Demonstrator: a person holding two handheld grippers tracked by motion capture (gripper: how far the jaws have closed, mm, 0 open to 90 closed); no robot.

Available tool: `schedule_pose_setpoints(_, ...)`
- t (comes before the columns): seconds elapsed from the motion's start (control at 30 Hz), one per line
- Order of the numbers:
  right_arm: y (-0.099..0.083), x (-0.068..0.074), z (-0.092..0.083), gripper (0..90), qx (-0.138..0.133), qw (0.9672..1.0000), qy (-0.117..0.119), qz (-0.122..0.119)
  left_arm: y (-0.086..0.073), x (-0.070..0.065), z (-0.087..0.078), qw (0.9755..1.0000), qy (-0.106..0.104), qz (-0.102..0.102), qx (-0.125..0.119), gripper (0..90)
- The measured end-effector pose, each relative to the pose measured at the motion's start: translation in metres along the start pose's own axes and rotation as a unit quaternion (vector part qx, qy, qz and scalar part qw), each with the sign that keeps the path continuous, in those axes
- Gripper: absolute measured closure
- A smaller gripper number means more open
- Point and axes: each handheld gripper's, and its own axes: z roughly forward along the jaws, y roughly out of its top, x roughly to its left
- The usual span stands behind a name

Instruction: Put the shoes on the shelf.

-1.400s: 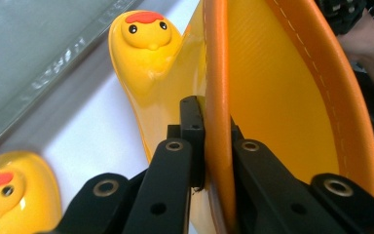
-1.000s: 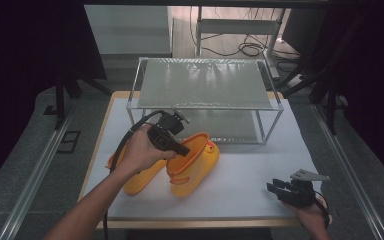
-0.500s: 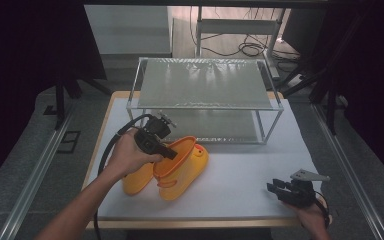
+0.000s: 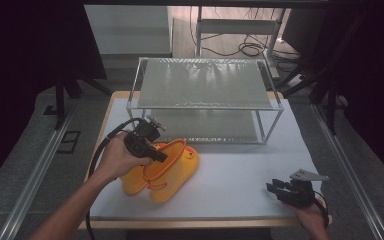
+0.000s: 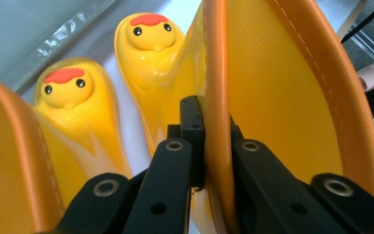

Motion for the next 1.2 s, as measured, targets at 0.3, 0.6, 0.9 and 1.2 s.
schedule_pose_setpoints(0.3, 0.000, 0.000, 0.001, 63.4, 0.002, 1.0000, 0.001, -0.001, -0.010, 0.007, 0.000, 0.9999, 0.007, -0.006, 0.008, 88.3)
schedule_pose_setpoints(0.6, 0.000, 0.000, 0.001, 63.3, 0.002, 1.0000, 0.001, -0.002, -0.016, 0.012, 0.006, 0.9998, 0.016, 0.005, 0.014, 87.9)
schedule_pose_setpoints(0.9, 0.000, 0.001, 0.002, 63.2, 0.002, 1.0000, 0.001, -0.002, -0.016, 0.011, -0.006, 0.9998, 0.008, 0.003, -0.018, 70.8)
schedule_pose_setpoints(1.2, 0.000, 0.000, 0.001, 63.1, 0.001, 1.0000, 0.000, -0.001, -0.014, 0.010, -0.023, 0.9990, -0.004, -0.012, -0.043, 54.0)
